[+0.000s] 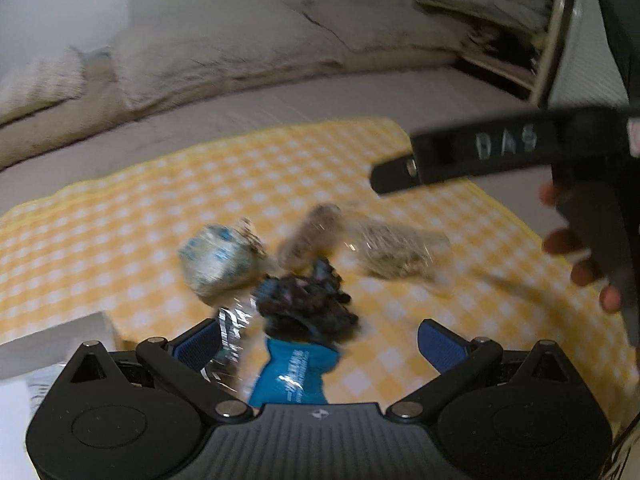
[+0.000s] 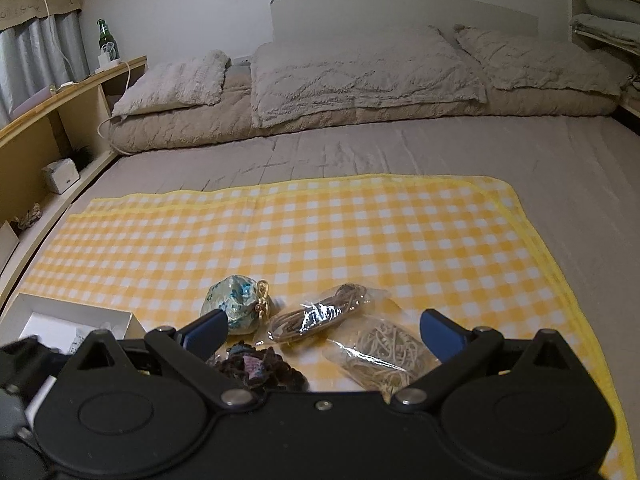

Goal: Organize soft objects
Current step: 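Withdraw both grippers from the box back toward the pile, then grasp the blue headset-cover packet with the left gripper while the right gripper grasps the crocheted piece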

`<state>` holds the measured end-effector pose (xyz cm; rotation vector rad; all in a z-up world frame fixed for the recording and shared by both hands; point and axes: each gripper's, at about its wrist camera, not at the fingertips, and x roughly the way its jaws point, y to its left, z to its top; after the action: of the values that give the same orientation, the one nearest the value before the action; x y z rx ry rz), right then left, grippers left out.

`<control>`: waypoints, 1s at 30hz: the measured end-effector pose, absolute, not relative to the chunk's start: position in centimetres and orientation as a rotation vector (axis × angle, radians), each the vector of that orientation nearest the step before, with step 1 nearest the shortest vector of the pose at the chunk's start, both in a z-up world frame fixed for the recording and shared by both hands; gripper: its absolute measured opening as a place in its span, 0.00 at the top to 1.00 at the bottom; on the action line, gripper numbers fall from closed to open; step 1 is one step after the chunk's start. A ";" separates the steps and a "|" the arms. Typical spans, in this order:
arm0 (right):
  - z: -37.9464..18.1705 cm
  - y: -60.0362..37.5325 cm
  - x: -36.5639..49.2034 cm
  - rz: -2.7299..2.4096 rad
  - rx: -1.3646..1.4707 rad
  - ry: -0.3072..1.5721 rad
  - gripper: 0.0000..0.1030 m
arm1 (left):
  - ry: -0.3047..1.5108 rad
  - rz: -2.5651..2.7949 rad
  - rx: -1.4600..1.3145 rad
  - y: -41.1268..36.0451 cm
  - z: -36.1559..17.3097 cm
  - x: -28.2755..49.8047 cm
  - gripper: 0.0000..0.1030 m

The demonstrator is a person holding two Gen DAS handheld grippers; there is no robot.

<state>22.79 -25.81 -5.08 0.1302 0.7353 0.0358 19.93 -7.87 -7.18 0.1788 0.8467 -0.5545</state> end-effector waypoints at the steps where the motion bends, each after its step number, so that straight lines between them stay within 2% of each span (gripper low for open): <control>1: -5.2 -25.9 22.8 0.039 0.135 0.739 0.00 | 0.861 -0.568 0.187 -8.0 -7.7 20.2 0.00; 8: -5.6 -26.3 23.4 0.053 0.180 0.764 0.00 | 0.920 -0.624 0.283 -8.5 -11.0 21.9 0.03; 18: -7.2 -24.6 25.5 0.123 0.189 0.851 0.00 | 0.990 -0.661 0.357 -7.8 -14.5 24.1 0.16; 24: -9.1 -23.1 27.1 0.178 0.162 0.949 0.14 | 0.985 -0.676 0.363 -7.8 -15.1 24.2 0.18; 27: -10.3 -22.1 27.8 0.199 0.138 0.995 0.15 | 0.982 -0.688 0.367 -7.9 -15.3 24.1 0.26; 30: -11.5 -21.2 28.6 0.209 0.122 1.036 0.21 | 0.994 -0.705 0.360 -8.1 -15.6 24.2 0.33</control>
<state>28.56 -21.21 -11.54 0.1218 1.0357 0.2090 24.16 -8.12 -15.57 0.3596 0.9944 -0.7048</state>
